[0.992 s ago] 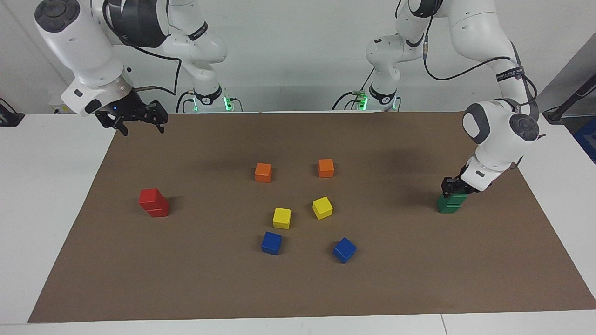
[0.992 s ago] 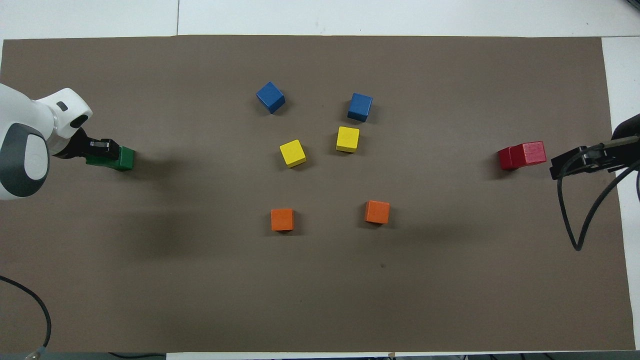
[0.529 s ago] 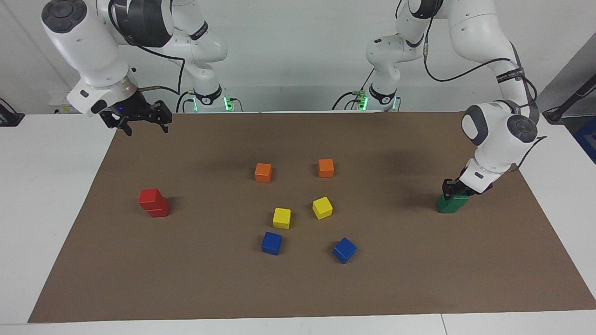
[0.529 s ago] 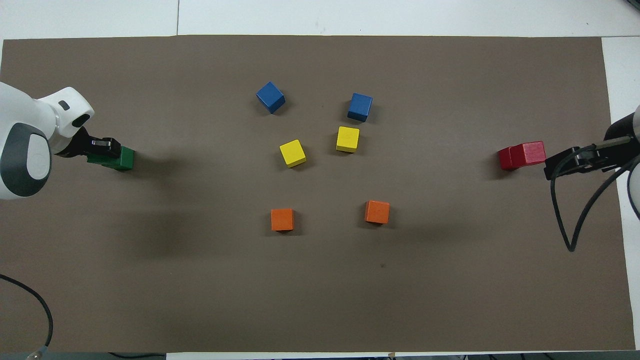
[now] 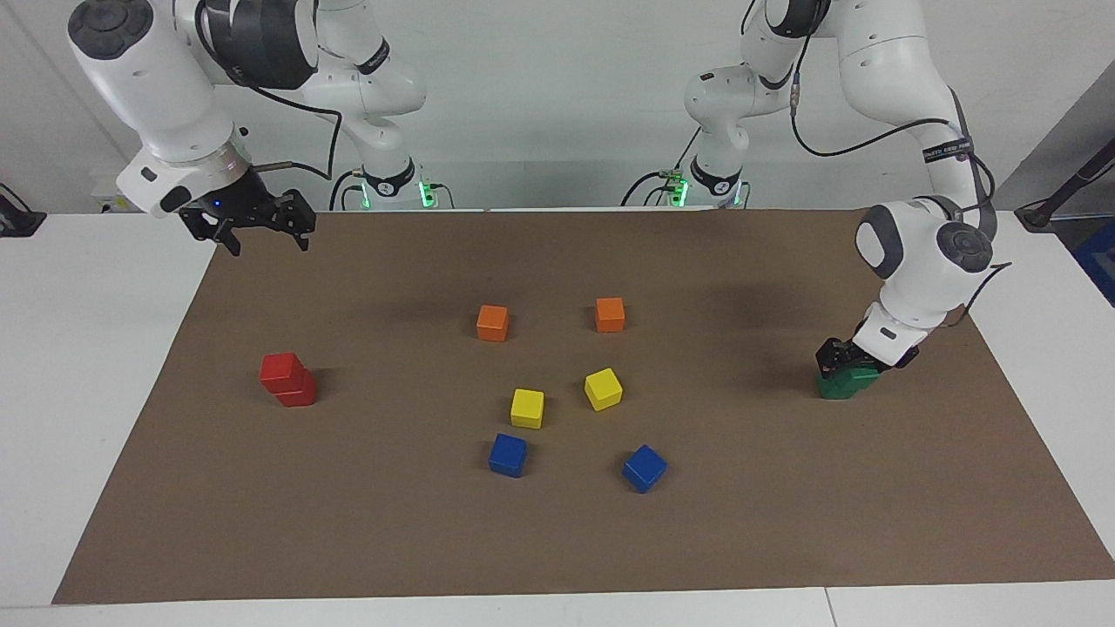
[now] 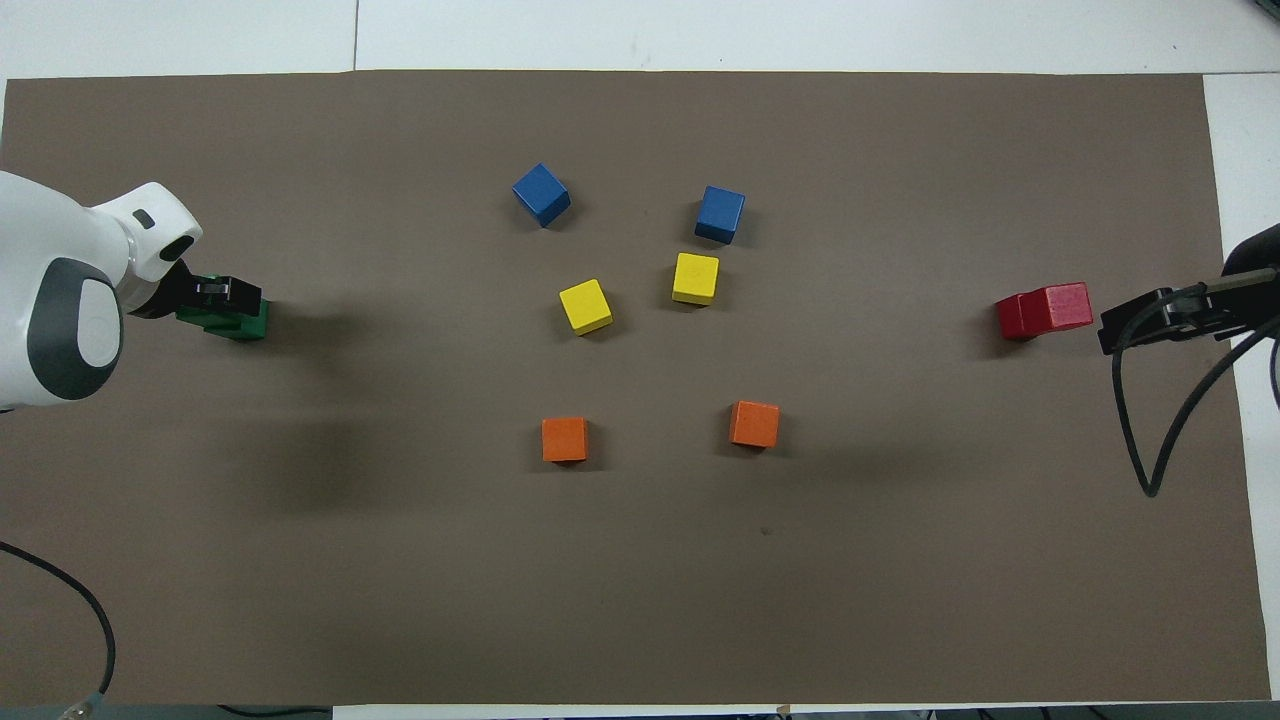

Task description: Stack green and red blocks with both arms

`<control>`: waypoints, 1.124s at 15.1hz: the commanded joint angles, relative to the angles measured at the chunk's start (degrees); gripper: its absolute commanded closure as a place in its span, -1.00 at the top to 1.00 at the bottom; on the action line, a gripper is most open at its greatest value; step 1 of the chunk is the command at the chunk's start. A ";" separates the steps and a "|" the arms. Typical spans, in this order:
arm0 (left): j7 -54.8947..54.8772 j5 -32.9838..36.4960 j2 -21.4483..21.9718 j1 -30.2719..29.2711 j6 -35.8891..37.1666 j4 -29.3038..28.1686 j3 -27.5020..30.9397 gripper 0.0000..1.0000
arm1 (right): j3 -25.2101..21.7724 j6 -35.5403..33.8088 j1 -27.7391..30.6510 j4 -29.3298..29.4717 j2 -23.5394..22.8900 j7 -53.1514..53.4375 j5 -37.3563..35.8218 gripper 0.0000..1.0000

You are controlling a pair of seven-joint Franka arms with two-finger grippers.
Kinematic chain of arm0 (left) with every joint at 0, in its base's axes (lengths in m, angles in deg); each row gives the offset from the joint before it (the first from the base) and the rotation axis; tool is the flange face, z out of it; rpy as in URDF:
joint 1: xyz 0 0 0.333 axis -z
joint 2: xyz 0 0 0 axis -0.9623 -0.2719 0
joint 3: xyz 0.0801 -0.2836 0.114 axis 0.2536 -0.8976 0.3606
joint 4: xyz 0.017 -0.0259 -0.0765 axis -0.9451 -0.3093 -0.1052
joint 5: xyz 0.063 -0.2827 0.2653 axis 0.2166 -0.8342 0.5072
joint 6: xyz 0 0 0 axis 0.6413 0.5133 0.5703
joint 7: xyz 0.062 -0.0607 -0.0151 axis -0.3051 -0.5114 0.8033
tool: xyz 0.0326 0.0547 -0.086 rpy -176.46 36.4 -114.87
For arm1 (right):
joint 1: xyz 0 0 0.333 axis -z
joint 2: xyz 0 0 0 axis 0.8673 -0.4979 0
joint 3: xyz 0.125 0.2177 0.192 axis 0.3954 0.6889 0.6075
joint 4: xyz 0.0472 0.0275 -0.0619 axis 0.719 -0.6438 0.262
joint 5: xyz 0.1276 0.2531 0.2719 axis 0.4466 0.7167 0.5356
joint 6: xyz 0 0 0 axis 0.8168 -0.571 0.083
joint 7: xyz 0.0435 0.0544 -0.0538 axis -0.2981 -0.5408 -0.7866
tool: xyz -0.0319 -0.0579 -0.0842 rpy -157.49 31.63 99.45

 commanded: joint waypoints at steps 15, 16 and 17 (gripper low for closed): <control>8.33 -2.87 17.46 0.21 35.12 9.12 -0.82 1.00 | -0.72 2.06 -0.66 0.21 -0.16 0.77 0.87 1.00; 8.33 -2.97 18.52 0.38 36.27 8.43 -0.73 1.00 | -0.63 2.15 -0.66 0.12 -0.16 0.86 0.87 1.00; 8.33 -2.97 19.22 0.56 37.06 7.90 -0.64 1.00 | -0.63 2.15 -0.75 0.12 -0.16 0.95 0.87 1.00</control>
